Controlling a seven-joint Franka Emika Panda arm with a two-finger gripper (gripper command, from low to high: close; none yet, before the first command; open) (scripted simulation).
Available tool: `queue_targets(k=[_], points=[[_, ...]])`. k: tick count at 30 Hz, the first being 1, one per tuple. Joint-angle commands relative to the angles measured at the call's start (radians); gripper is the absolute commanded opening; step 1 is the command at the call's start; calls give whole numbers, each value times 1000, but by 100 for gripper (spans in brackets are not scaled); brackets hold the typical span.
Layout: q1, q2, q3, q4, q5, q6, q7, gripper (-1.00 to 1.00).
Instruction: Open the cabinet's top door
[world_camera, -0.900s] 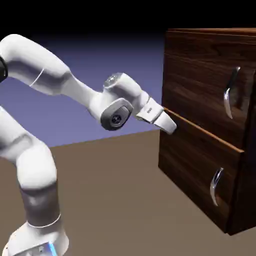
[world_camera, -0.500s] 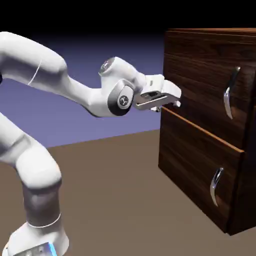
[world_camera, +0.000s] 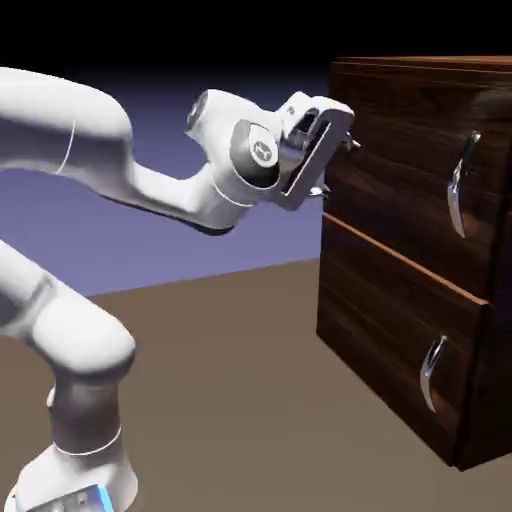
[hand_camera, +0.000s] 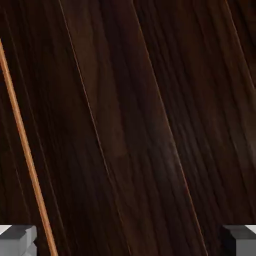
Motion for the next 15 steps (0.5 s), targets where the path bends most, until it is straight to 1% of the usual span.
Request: queue_targets(k=[1,15], points=[[15,-5,-17,10,-44,-1,-15,0],[231,-77,-260,147,-652,-10,-229,0]])
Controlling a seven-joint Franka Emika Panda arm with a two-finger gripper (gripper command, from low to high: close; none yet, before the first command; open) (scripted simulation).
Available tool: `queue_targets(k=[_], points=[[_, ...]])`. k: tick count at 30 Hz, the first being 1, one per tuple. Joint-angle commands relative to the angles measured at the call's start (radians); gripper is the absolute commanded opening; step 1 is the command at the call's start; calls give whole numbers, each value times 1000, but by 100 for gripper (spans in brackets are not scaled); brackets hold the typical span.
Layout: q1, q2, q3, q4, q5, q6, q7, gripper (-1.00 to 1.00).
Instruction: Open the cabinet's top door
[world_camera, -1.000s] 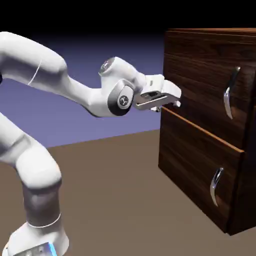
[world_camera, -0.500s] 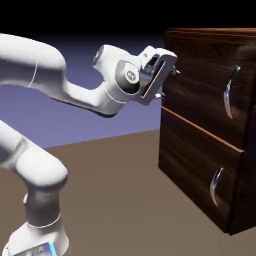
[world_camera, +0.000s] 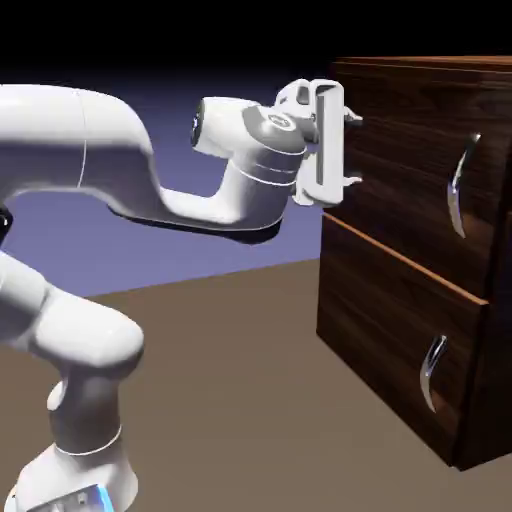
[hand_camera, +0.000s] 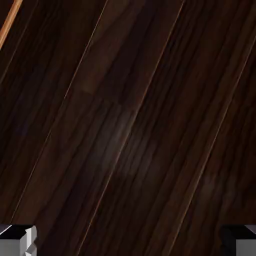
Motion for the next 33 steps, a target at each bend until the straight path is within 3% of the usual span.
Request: queue_targets(k=[1,23,31,32,33], points=[[15,-5,-17,10,-44,-1,-15,0],[353,-119,-399,225,-1000,-15,-352,0],[544,-72,-521,366,-1018,-30,-352,0],[544,-72,-521,366,-1018,-30,-352,-100],[544,-72,-521,366,-1018,-30,-352,-100]])
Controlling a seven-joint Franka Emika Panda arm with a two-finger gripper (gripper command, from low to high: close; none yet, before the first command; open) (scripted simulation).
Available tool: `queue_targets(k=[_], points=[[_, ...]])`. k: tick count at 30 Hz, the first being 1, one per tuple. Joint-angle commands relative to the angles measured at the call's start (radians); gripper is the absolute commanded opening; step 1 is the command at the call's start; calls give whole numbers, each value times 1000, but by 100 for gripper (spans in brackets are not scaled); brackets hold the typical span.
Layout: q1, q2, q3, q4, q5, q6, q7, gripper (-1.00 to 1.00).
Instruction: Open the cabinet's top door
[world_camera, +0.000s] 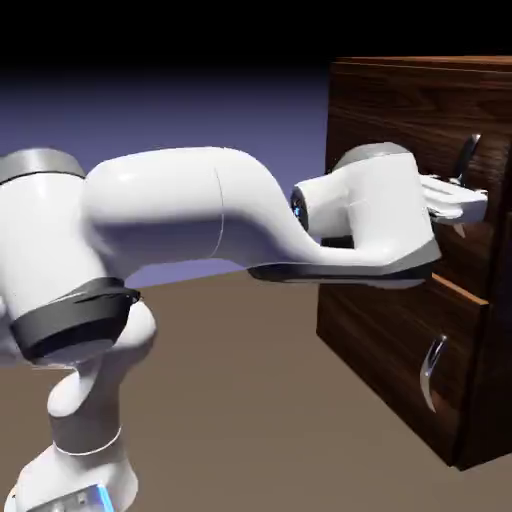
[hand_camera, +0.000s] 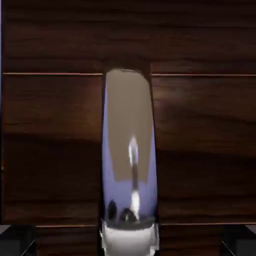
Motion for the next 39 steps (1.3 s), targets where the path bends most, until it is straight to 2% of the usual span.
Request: queue_targets(k=[1,11,24,39], points=[[-36,12,24,-26,1,-14,19,-100],[-399,132,291,-227,1,-99,228,-100],[-870,212,698,-367,-6,-114,491,-100],[-1398,-91,1188,-681,573,-113,190,-100]])
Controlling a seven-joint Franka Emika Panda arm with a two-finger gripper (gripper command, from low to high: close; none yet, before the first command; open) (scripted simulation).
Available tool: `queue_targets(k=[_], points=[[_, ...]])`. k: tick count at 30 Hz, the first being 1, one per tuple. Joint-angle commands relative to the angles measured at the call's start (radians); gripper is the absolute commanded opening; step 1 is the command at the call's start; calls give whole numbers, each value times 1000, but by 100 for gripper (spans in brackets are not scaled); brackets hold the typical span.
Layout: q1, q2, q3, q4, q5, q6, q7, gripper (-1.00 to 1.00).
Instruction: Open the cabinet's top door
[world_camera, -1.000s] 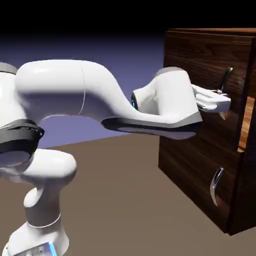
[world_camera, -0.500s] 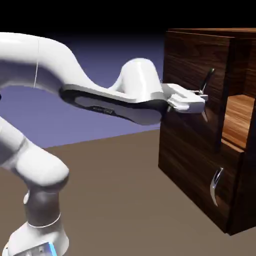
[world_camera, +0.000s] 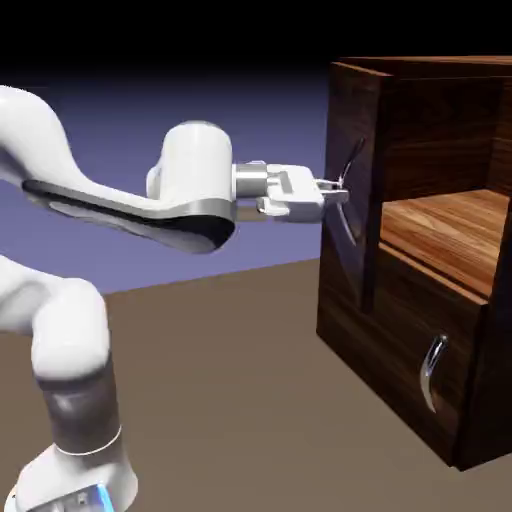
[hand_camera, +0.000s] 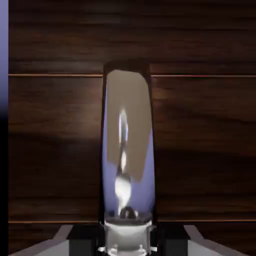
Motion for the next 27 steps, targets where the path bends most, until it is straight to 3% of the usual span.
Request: queue_targets(k=[1,9,15,20,27], points=[[-30,-25,29,-17,45,9,-22,-100],[-233,-219,209,-125,393,99,-218,-100],[-254,-327,256,-198,654,91,-432,-100],[-173,-414,284,-260,871,-16,-620,-100],[18,-544,409,-311,1160,-297,-798,-100]])
